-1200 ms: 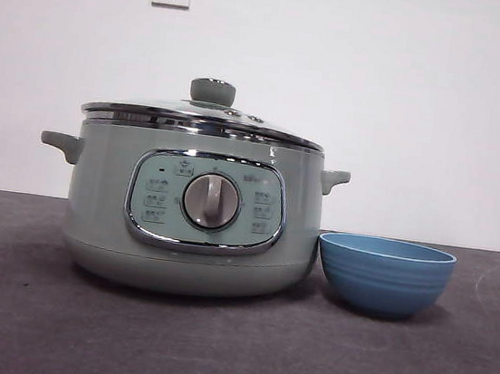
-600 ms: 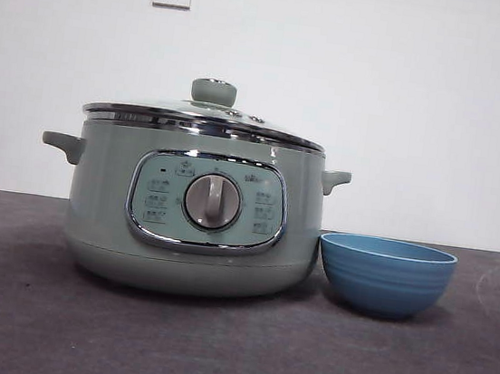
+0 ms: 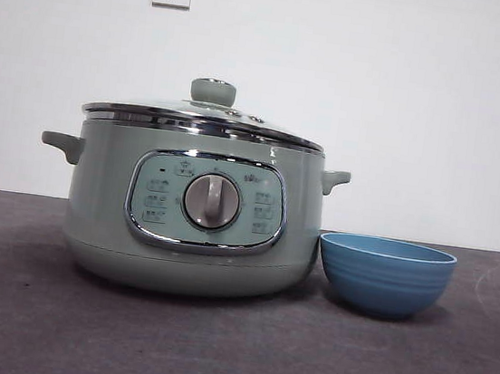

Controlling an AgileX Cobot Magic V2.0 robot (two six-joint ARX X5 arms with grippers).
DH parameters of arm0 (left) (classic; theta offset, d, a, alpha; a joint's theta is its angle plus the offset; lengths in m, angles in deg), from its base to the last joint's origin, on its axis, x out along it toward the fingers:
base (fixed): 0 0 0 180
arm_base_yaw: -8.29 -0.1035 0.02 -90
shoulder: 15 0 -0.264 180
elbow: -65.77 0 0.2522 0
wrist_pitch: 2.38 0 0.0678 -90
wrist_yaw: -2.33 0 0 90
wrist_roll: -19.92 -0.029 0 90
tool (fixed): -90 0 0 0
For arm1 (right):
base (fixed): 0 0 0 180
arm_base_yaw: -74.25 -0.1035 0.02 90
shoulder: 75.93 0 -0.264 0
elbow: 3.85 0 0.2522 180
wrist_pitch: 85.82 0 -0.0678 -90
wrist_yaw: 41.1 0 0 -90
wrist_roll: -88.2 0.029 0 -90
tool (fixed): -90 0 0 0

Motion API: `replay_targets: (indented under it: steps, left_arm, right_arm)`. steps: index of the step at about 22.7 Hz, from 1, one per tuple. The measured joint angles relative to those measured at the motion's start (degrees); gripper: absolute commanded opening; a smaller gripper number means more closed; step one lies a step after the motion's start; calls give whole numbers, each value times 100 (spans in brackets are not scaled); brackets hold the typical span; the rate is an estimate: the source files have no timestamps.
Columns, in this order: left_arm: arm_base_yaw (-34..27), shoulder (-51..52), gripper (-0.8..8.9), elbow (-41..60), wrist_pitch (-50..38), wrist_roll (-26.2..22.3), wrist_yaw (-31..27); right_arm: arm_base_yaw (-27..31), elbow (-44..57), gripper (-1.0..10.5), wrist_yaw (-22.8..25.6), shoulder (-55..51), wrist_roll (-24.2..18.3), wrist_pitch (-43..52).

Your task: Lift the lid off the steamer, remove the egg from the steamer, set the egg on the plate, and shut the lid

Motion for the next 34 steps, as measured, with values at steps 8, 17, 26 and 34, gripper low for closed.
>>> replay_targets:
  steps: [8,17,26,34]
  left_arm:
    - [0,0,-4,0,0,2,-33]
    - [0,0,-4,0,0,2,-33]
    - [0,0,-4,0,-223,-155,-57]
    - [-909,542,-4,334,-2697,-1596,411]
  right_arm:
    - [0,0,1,9,0,-2,0]
    - [0,0,1,9,0,-2,0]
    - [0,0,1,9,0,-2,-2]
    - [0,0,1,9,0,-2,-2]
